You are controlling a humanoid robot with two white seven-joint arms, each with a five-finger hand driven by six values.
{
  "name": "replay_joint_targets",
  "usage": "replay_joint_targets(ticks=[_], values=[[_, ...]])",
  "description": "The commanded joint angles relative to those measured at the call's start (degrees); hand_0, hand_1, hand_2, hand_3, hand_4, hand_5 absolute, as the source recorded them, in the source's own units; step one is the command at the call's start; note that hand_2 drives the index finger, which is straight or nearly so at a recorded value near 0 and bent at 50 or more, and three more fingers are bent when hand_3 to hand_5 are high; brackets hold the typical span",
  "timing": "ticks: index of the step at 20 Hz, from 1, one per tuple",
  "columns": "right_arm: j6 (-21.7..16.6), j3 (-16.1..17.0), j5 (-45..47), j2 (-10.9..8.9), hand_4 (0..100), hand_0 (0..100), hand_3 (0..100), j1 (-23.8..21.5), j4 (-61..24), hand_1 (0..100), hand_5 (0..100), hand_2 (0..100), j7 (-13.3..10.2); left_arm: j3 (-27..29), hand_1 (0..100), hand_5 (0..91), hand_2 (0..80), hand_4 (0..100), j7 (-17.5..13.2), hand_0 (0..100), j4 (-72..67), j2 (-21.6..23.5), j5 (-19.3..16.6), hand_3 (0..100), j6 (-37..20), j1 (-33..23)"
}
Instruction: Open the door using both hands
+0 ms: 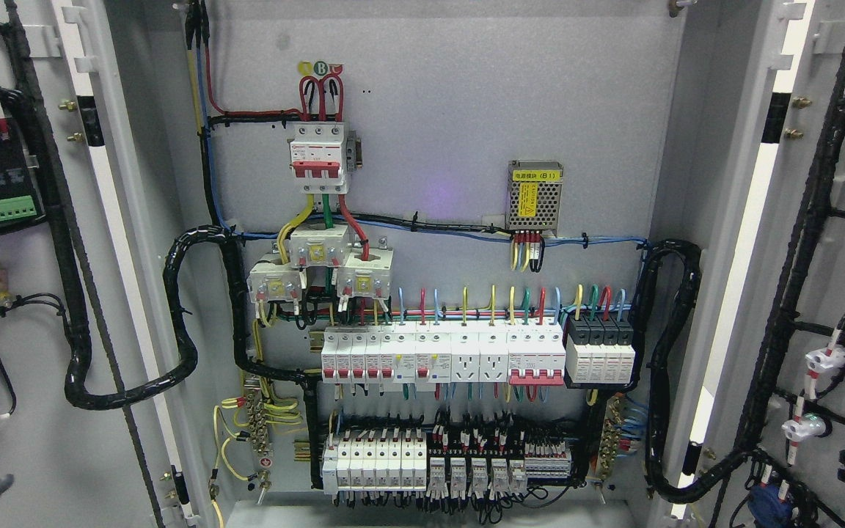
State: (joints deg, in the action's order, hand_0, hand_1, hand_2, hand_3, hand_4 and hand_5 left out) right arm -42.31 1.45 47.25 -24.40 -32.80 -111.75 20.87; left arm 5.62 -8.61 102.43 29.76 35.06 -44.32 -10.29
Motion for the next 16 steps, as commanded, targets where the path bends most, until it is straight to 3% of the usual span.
replay_joint_targets(ticks=[1, 4, 9, 13, 16], values=[[-0.05, -12.87, -0.23, -1.35, 0, 12, 0, -5.50, 5.75, 39, 0, 0, -0.04, -17.12, 39, 0.0, 0.0, 0, 0.17, 12, 8.05, -2.86, -4.20, 0, -3.93, -1.57], [-0.05, -13.93, -1.98, -1.01, 0, 12, 0, -9.63, 7.85, 39, 0, 0, -0.04, -19.42, 39, 0.0, 0.0, 0, 1.66, 12, 7.96, -4.00, -8.15, 0, -3.75, -4.81], [-1.01, -16.12, -8.40, -0.30, 0, 12, 0, -18.16, 14.35, 39, 0, 0, -0.04, -23.02, 39, 0.0, 0.0, 0, 1.76, 12, 6.83, -6.47, -18.79, 0, -3.49, -14.03], [-10.92, -21.21, -8.49, 0.40, 0, 12, 0, -19.49, 25.76, 39, 0, 0, -0.04, -22.68, 39, 0.0, 0.0, 0, 1.76, 12, 2.44, -6.73, -24.16, 0, -1.65, -25.20], [-18.67, -24.47, -8.58, 1.37, 0, 12, 0, -19.49, 36.66, 39, 0, 0, -0.04, -21.63, 39, 0.0, 0.0, 0, 1.76, 12, -5.28, -6.56, -25.22, 0, -0.68, -29.25]])
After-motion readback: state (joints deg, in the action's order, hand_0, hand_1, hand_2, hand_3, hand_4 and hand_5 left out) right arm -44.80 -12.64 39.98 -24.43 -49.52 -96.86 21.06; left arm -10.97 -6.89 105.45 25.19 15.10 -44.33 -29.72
